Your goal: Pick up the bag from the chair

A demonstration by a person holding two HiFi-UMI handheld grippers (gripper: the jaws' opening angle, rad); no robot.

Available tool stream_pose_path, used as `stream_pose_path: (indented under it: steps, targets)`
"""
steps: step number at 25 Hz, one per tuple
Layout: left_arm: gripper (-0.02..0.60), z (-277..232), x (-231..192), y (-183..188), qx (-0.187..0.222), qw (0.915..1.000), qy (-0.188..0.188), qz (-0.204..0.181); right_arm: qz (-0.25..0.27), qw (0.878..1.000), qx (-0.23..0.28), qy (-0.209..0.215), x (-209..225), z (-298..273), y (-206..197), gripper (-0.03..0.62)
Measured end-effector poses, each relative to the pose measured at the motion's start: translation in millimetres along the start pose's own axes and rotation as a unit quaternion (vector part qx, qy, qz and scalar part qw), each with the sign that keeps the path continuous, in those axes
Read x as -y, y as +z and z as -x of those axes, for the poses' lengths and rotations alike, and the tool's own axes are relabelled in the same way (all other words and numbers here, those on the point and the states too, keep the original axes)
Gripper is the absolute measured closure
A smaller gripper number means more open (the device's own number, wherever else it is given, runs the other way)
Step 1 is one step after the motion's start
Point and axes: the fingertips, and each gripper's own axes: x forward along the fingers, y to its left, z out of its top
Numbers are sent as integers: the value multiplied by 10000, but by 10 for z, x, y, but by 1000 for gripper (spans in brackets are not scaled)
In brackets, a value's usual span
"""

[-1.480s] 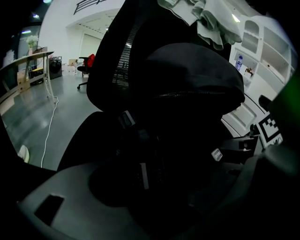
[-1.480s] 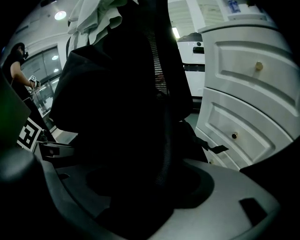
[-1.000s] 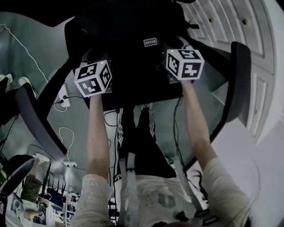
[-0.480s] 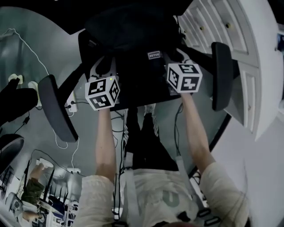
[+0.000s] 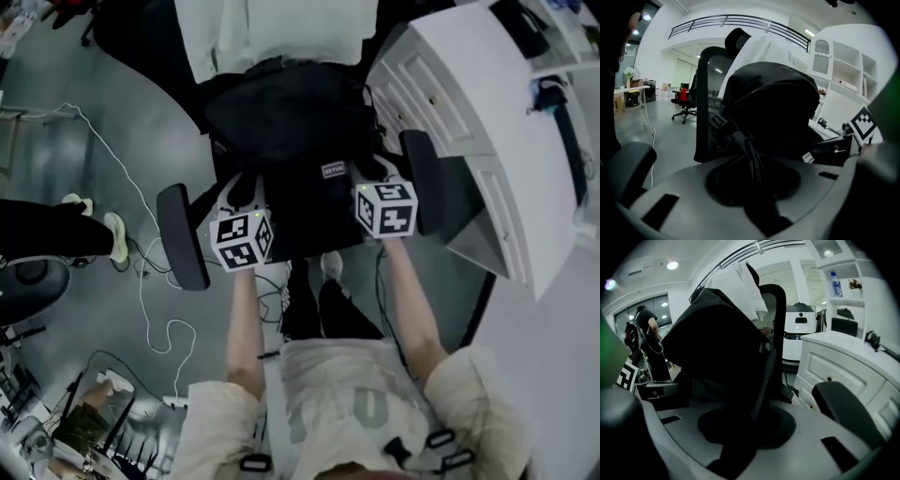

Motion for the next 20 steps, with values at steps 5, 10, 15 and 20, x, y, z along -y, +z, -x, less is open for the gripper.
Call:
stream_pose_path:
  steps: [5, 10, 15, 20]
  targets:
    - [499, 537, 253, 319, 72, 9999, -5, -113, -36, 9999, 125, -42, -109, 652, 215, 503]
    - [499, 956, 408, 500, 335, 9989, -114, -306, -137, 9992, 359, -125, -244, 1132, 290, 503]
    - [499, 1305, 491, 628, 587, 9969, -109, -513, -223, 9980, 566, -146, -375, 1446, 295, 502]
    - [499, 1423, 490, 649, 863, 9945, -58, -582, -175, 9962, 845, -129, -448, 1534, 303, 502]
